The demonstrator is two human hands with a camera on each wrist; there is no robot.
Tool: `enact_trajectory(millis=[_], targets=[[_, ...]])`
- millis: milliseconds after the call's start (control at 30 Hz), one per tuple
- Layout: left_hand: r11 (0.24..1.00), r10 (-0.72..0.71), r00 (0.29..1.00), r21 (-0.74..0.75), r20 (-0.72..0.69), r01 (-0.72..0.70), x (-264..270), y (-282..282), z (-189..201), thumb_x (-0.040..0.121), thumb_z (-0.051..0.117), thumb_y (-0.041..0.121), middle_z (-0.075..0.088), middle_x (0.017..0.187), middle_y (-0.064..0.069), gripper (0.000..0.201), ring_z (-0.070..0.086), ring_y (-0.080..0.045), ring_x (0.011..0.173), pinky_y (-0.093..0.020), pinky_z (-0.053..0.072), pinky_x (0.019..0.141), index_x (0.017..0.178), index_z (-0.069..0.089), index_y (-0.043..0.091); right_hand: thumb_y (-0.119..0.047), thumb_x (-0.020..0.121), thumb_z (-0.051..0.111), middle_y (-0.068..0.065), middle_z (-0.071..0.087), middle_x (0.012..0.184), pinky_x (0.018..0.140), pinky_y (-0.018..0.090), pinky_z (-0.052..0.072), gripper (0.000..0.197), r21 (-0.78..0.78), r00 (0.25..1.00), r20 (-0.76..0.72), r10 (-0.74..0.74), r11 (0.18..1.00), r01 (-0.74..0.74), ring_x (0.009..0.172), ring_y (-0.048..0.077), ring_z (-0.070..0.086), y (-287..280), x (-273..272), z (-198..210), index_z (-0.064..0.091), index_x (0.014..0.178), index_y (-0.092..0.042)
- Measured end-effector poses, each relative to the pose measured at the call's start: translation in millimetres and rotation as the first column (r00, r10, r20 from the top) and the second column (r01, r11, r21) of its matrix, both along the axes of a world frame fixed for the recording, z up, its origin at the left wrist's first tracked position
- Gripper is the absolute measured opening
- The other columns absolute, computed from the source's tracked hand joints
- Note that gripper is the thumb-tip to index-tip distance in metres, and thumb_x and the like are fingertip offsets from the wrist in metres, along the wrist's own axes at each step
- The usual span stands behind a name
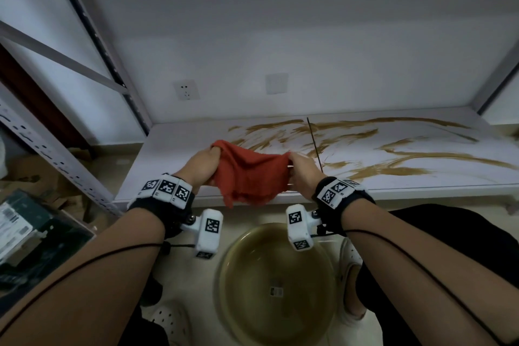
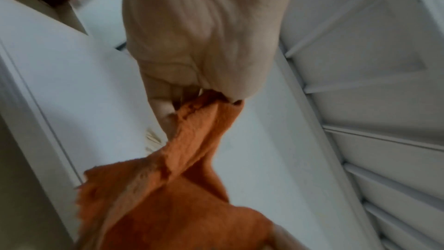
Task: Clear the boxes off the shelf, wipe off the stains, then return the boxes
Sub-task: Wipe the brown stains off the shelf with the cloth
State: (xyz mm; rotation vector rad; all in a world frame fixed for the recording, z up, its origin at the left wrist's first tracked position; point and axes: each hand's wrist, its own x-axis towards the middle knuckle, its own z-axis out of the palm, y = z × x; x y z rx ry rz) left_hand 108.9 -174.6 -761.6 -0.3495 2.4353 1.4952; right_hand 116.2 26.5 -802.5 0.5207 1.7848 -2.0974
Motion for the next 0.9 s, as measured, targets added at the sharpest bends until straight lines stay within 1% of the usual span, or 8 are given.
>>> enact_trajectory(millis=[100,233,367,467,600,700,800,900], targets=[[0.974,-0.194,0.979,0.131,0.069,0.184,8.3,21.1,11.1,0.100,0.039,0.025,0.063,0.087,-0.007,0.026,0.062,-0.013,0.066,-0.022,0.056,0.053,0.108,0.059,0.010,-0.036,0.098,0.032,0.011,0.059,0.088,0.074,0.037,0.047,0.035,-0.095,0.989,0.018,0.144,0.985,-0.142,0.079,0.027,0.056,-7.0,4.7,2.3,0.055,0.091,-0.011],[0.872,-0.416,0.900,0.336,0.129,0.355,11.4,35.0,16.7,0.097,0.049,0.009,0.065,0.111,-0.009,0.029,0.069,-0.019,0.084,-0.024,0.060,0.071,0.125,0.054,0.016,-0.050,0.096,0.038,0.011,0.066,0.105,0.084,0.037,0.051,0.050,-0.192,0.972,-0.047,0.229,0.953,-0.234,0.093,0.024,0.062,-13.0,6.9,5.7,0.058,0.120,-0.011],[0.930,-0.027,0.999,0.365,-0.041,0.041,-3.0,16.6,12.3,0.096,0.050,0.005,0.065,0.116,-0.015,0.024,0.068,-0.018,0.081,-0.022,0.058,0.073,0.119,0.057,0.006,-0.013,0.098,0.046,0.020,0.057,0.128,0.096,0.043,0.048,0.034,-0.171,0.998,-0.045,0.053,0.983,-0.060,0.111,0.032,0.059,-11.4,5.8,6.8,0.049,0.130,-0.005],[0.914,0.198,0.979,0.353,0.044,-0.201,-9.0,-6.3,-6.6,0.097,0.049,0.011,0.062,0.112,-0.011,0.031,0.063,-0.018,0.087,-0.027,0.053,0.082,0.126,0.052,0.001,-0.012,0.099,0.043,0.018,0.056,0.130,0.095,0.042,0.046,0.036,-0.257,0.999,-0.014,0.037,0.966,-0.040,0.110,0.030,0.059,-6.2,6.2,11.1,0.044,0.135,-0.009],[0.959,0.007,0.928,0.259,0.373,-0.111,2.0,-3.1,-18.4,0.098,0.038,0.047,0.061,0.118,-0.014,0.051,0.060,-0.027,0.101,-0.035,0.049,0.086,0.116,0.058,0.003,-0.017,0.099,0.046,0.015,0.060,0.122,0.088,0.040,0.051,0.041,-0.300,0.999,-0.006,0.046,0.953,-0.046,0.101,0.026,0.061,-3.7,9.6,15.8,0.040,0.139,-0.010],[0.947,-0.169,0.880,0.322,0.444,0.019,3.8,2.7,-18.2,0.093,0.020,0.065,0.067,0.107,-0.012,0.077,0.060,-0.026,0.100,-0.036,0.044,0.092,0.108,0.063,0.003,-0.019,0.098,0.047,0.011,0.065,0.103,0.080,0.037,0.053,0.039,-0.341,0.999,0.007,0.051,0.939,-0.045,0.090,0.023,0.064,-7.2,10.5,20.0,0.044,0.136,-0.009],[0.903,-0.140,0.920,0.428,0.367,-0.033,2.5,6.3,-13.6,0.096,0.034,0.055,0.070,0.084,-0.006,0.055,0.062,-0.020,0.086,-0.031,0.046,0.088,0.093,0.064,0.009,-0.021,0.098,0.048,0.010,0.065,0.099,0.079,0.038,0.053,0.039,-0.313,0.998,0.025,0.052,0.949,-0.041,0.088,0.022,0.064,-8.6,9.9,22.4,0.046,0.135,-0.008],[0.892,-0.033,0.967,0.443,0.254,-0.086,2.5,9.1,-5.6,0.098,0.048,0.031,0.069,0.082,-0.001,0.023,0.061,-0.015,0.080,-0.026,0.050,0.078,0.104,0.061,0.012,-0.025,0.098,0.047,0.010,0.064,0.098,0.079,0.040,0.051,0.040,-0.224,0.994,0.068,0.089,0.972,-0.072,0.087,0.024,0.062,-5.1,10.4,22.4,0.046,0.134,-0.009]])
